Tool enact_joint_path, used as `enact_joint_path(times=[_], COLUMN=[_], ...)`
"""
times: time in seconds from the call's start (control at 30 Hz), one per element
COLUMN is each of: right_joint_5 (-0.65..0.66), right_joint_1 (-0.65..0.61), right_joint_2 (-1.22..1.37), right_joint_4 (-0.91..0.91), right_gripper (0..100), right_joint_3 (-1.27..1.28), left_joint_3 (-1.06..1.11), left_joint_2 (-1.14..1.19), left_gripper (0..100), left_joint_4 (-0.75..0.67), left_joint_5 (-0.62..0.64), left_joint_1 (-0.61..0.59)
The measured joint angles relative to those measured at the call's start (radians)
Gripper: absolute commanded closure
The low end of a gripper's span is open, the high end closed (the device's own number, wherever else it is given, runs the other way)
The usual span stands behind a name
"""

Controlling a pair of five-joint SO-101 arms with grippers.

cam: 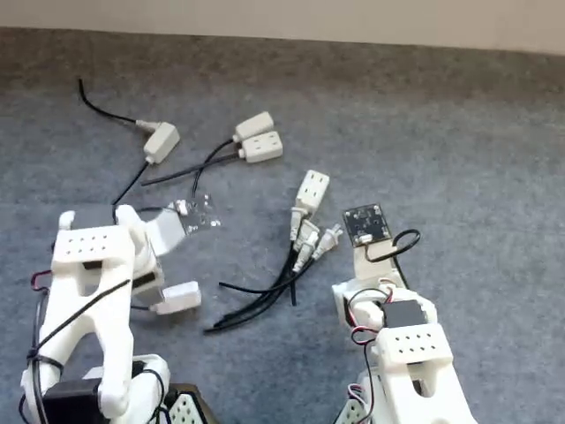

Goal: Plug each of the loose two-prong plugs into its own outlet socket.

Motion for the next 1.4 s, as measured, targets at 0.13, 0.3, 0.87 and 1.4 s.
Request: enact_joint_path(times=[0.13, 0.3, 0.87, 1.4], right_joint_5=[0.0, 0.0, 0.08, -0.45], right_joint_1=[0.0, 0.0, 0.0, -0.192], right_joint_2=[0.0, 0.0, 0.005, 0.657], right_joint_4=[0.0, 0.0, 0.026, 0.028], right_gripper=[96.4, 96.4, 96.4, 96.4], right_joint_3=[0.0, 0.0, -0.094, -0.569], left_joint_3=[-0.061, -0.071, 0.109, 0.21], left_joint_2=[0.0, 0.0, 0.002, 0.002], left_gripper=[78, 78, 78, 78], left_joint_4=[0.08, 0.106, -0.505, -0.686], left_joint_5=[0.0, 0.0, 1.137, 1.283], left_joint_1=[0.0, 0.0, -0.025, -0.147])
